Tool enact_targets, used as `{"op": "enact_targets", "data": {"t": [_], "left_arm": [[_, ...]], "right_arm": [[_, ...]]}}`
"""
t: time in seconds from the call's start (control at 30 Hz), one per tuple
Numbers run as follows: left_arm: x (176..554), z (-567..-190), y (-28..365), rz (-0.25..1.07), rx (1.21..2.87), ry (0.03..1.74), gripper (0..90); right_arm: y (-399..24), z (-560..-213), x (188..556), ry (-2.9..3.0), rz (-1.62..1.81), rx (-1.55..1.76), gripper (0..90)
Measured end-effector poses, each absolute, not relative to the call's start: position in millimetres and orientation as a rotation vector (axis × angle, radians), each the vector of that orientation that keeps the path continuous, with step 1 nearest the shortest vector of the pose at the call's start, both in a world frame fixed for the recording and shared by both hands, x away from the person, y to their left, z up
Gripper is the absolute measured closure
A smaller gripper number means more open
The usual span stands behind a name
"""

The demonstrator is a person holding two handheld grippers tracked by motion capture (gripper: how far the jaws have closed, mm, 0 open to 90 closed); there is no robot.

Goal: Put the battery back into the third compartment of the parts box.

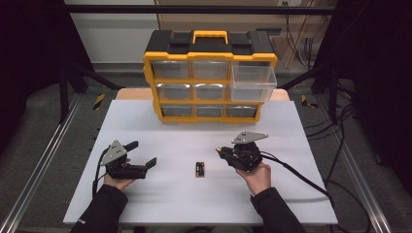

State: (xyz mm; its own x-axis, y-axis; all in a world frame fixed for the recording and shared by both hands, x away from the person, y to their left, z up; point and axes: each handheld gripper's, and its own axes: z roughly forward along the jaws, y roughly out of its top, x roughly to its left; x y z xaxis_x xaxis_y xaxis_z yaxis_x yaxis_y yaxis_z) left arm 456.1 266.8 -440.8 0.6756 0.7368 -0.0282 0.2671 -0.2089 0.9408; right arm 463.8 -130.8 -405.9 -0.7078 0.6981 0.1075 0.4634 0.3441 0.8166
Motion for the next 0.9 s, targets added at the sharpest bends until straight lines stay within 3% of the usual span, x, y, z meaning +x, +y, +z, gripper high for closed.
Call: {"op": "enact_targets", "data": {"t": [0.9], "left_arm": [[456.5,-441.5,266.6,0.526,1.787,0.803,1.5]], "right_arm": [[-176.9,-289.1,460.9,2.132,1.441,0.976,77.1]]}}
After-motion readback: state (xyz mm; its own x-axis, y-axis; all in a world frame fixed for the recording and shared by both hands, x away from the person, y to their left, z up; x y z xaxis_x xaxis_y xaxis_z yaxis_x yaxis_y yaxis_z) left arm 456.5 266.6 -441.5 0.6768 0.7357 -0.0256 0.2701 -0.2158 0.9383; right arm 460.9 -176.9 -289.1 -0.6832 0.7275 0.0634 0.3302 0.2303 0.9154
